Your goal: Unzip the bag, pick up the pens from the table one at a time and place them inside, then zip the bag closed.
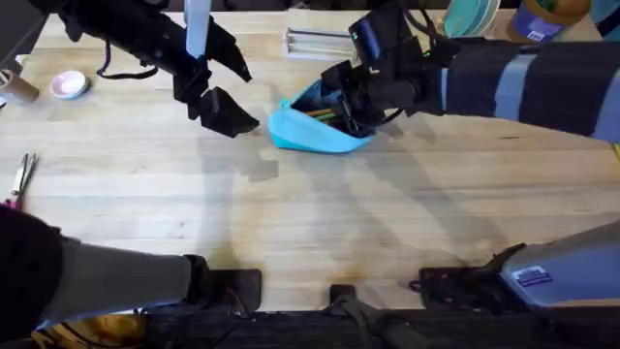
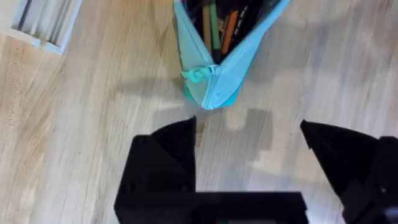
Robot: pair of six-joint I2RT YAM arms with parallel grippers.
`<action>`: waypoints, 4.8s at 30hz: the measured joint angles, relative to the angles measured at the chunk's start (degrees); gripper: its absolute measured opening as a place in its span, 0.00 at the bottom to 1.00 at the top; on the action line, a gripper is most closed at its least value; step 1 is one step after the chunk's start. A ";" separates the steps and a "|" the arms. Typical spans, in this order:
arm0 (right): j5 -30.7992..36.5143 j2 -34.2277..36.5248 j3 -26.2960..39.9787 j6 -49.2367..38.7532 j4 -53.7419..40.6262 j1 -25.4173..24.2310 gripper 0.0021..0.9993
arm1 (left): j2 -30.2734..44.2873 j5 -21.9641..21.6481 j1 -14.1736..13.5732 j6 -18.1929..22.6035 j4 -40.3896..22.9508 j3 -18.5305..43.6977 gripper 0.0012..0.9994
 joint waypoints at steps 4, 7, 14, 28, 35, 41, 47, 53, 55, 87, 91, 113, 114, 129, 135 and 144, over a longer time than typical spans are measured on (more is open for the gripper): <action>-2.86 -0.03 0.44 -1.50 0.80 -1.21 0.87 | 0.02 0.00 0.00 0.00 0.00 0.00 0.99; -4.92 -0.50 0.76 -3.56 0.46 -2.19 0.99 | 0.00 0.00 0.00 0.00 0.00 0.00 0.99; -6.66 -1.92 0.75 -7.84 -0.49 -2.81 1.00 | 0.00 0.00 0.00 0.00 0.00 0.00 0.99; -7.61 -13.57 0.74 -23.85 -0.82 -3.67 1.00 | 0.00 0.00 0.00 0.00 0.00 0.00 0.99; -8.57 -19.06 0.74 -45.96 -2.39 -3.69 1.00 | 0.00 -0.31 0.00 0.00 0.00 0.00 0.99; -13.80 -20.36 0.74 -65.69 -5.10 -3.75 1.00 | 0.00 -1.05 0.00 0.00 0.17 0.00 0.99; -17.46 -20.36 0.74 -76.40 -7.65 -3.77 1.00 | 0.00 -1.07 0.35 0.02 1.50 0.00 0.99; -19.81 -19.75 1.57 -84.74 -13.72 -4.05 1.00 | 0.00 -0.34 4.22 1.32 1.60 0.00 0.99; -19.82 -18.08 3.66 -86.89 -16.82 -4.12 1.00 | 0.01 1.11 6.08 2.88 1.66 0.00 0.99; -19.81 14.15 46.53 -100.14 -35.84 1.82 1.00 | 21.00 18.66 15.65 28.65 2.16 0.02 0.99; -19.81 14.63 46.78 -100.14 -35.83 1.33 1.00 | 20.99 19.08 15.65 28.76 2.19 0.02 0.99; -20.03 22.70 47.06 -98.92 -37.82 1.68 1.00 | 25.59 23.41 16.01 28.76 2.03 0.09 0.99; -20.03 22.78 47.06 -98.76 -37.87 1.79 1.00 | 25.59 23.68 16.09 28.76 1.80 0.09 0.99; -20.91 24.94 47.06 -97.74 -38.20 3.11 0.82 | 25.59 24.35 16.20 28.75 1.46 0.09 0.99; -23.21 25.14 47.06 -97.30 -38.28 3.11 0.72 | 25.59 24.35 16.20 28.76 1.46 0.09 0.99; -28.16 25.14 47.06 -97.08 -38.32 3.10 0.54 | 25.59 24.23 16.20 28.76 1.46 0.09 0.99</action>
